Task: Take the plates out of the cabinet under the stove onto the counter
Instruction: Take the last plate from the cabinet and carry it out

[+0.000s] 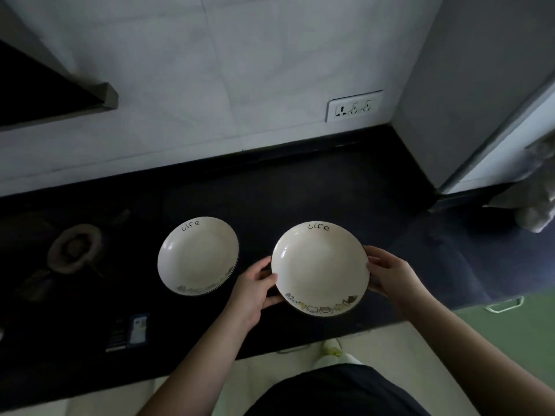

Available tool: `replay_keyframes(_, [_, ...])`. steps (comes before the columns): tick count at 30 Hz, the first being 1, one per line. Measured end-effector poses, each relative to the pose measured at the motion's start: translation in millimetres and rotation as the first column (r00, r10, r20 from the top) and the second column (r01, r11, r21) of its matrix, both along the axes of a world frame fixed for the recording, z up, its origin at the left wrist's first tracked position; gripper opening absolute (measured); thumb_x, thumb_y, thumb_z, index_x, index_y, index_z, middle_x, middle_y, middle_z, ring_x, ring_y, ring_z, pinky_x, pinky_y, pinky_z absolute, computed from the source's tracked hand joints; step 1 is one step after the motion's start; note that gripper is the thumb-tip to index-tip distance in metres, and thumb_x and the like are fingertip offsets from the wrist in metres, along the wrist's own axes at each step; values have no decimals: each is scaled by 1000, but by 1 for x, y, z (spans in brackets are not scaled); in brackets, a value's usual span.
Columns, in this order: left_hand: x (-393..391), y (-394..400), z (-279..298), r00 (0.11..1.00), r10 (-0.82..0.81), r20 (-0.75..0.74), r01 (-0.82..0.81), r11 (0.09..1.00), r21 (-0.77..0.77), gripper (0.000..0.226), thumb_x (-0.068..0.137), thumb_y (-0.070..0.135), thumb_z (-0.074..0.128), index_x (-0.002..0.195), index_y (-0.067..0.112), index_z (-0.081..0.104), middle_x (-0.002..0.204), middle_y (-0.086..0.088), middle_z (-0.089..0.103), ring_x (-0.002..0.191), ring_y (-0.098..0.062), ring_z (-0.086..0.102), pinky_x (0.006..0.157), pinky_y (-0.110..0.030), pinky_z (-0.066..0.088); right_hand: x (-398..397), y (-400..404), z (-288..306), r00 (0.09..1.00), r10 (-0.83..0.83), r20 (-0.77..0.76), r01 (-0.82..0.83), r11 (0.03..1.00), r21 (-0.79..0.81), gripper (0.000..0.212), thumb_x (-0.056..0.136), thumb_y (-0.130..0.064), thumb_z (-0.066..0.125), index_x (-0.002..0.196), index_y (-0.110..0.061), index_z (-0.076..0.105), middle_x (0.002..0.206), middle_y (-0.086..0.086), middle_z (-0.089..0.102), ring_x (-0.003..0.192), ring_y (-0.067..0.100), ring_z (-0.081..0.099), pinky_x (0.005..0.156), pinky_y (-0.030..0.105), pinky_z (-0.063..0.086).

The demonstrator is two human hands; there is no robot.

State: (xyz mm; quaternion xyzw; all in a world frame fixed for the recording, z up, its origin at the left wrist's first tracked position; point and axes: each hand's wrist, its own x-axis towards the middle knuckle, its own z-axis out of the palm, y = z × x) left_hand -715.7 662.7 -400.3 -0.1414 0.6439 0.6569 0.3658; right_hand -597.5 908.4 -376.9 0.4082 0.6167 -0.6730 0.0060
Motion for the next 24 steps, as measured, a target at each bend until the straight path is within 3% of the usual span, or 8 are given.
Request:
replay_keyframes(2, [-8,13,-5,1000,29,12,-28,998,-51,42,91,0,63,112,37,66,118,-2,62,104,-19,67,64,-36,61,-14,14,-8,999,25,21,-25,1000,-4,30,92,-8,60,99,-37,69,92,-8,76,80,12,74,58,25,58])
replay_keyframes(7, [-22,40,-19,998,61,24,-57,990,-131,48,93,2,62,134,26,57,123,-4,60,101,-14,65,66,-33,61,-42,40,-27,998,38,47,-37,999,-10,30,91,-8,61,100,-35,70,101,-5,73,92,18,71,62,28,59])
replay_keyframes(15, [-38,72,-31,997,78,14,-75,985,-154,48,93,4,63,131,32,58,116,4,58,101,-12,63,69,-34,62,-63,71,-43,998,7,67,-4,999,-44,36,93,-4,56,94,-38,70,101,-6,73,91,16,71,60,25,58])
replay_keyframes(20, [-43,85,-40,997,81,21,-76,983,-168,49,93,5,63,132,34,56,105,13,56,92,-6,61,60,-27,59,-72,84,-48,997,8,80,-5,999,-44,39,94,-3,54,91,-40,69,97,-11,73,87,12,70,56,22,56])
replay_keyframes(24, [-44,90,-47,996,89,30,-81,978,-193,50,93,5,63,132,35,56,108,10,55,93,-8,60,66,-32,61,-77,91,-52,996,19,84,-15,999,-50,35,93,-4,56,96,-37,68,101,-8,73,91,14,70,58,24,58])
